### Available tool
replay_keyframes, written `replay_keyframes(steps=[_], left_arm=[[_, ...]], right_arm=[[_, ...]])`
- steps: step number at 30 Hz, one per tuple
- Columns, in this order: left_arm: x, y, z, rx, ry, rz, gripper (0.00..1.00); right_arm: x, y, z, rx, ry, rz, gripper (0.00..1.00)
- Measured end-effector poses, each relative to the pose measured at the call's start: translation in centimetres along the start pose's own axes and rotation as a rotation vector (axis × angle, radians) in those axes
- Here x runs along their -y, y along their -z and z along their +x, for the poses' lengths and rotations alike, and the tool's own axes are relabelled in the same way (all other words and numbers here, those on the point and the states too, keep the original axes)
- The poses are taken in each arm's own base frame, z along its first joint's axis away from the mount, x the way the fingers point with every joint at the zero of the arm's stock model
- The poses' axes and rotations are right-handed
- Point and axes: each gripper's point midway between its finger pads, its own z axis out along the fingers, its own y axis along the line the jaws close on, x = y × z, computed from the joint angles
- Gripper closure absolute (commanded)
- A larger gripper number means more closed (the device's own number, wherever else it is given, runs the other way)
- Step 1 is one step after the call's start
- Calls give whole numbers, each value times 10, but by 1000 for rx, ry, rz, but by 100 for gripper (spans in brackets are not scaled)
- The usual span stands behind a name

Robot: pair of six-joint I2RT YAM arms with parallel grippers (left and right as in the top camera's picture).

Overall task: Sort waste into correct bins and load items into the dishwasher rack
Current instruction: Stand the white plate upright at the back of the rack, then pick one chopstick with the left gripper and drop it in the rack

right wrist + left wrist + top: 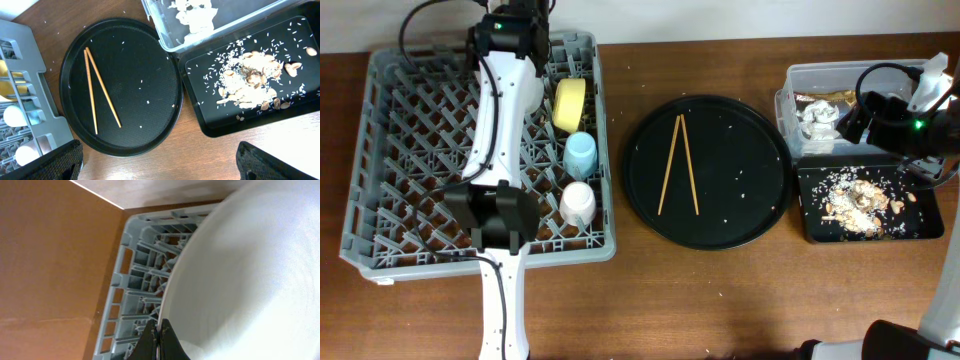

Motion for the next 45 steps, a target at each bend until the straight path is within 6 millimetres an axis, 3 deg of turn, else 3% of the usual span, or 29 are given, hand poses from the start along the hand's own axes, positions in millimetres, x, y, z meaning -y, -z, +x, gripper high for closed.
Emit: replay_keyframes(steps=[1,2,4,5,7,9,11,12,14,16,17,20,21,23,24,26,28,30,32,36,41,42,43,44,45], left_arm=[[7,-1,1,-1,-5,14,92],[15,-3,0,2,-2,39,63],[28,-2,-2,8,10,115,34],[37,-1,-1,7,9,167,24],[45,1,-1,5,11,215,15],[34,17,-12,39,41,252,1],[17,44,-26,94,90,319,1],[6,79,-32,142,115,439,1],[4,158,-19,177,87,742,3],[32,203,8,115,-8,931,20],[64,216,26,48,-83,997,21],[181,233,63,-75,-228,1094,24],[223,233,94,-154,-284,1101,24],[266,229,117,-175,-310,1107,24],[283,221,141,-226,-331,1090,27],[305,207,161,-260,-311,1064,33],[318,192,174,-275,-285,1051,47],[326,181,188,-302,-268,1039,53],[336,179,186,-269,-247,1047,62],[338,178,187,-202,-255,945,99],[338,186,192,-159,-292,875,99],[331,190,198,-191,-317,869,99],[316,202,191,-195,-317,877,99],[297,222,169,-147,-285,905,99],[254,253,135,-60,-217,949,99]], right_arm=[[0,0,0,0,0,0,2],[0,0,0,0,0,0,2],[0,0,0,0,0,0,2],[0,0,0,0,0,0,2],[0,0,0,0,0,0,2],[0,0,0,0,0,0,2],[0,0,0,1,1,0,2],[0,0,0,0,0,0,2],[0,0,-1,2,0,0,2],[0,-1,-1,0,0,0,2],[0,-1,0,0,0,0,2],[1,-1,0,-7,-2,1,2],[0,-1,0,-4,-1,1,2],[0,-1,0,-5,-1,1,2],[0,-1,0,-5,-1,1,2],[0,-1,0,-3,0,1,2],[0,-1,0,-4,-1,1,2],[0,-1,0,-4,-1,1,2],[0,-1,0,-4,-1,1,2],[0,-1,0,-4,-1,1,1],[0,-1,0,-4,-1,1,1],[0,-1,0,-4,-1,1,1],[0,-1,0,-4,-1,1,2],[0,-1,0,-3,0,1,2],[0,-1,0,-4,-1,1,2]])
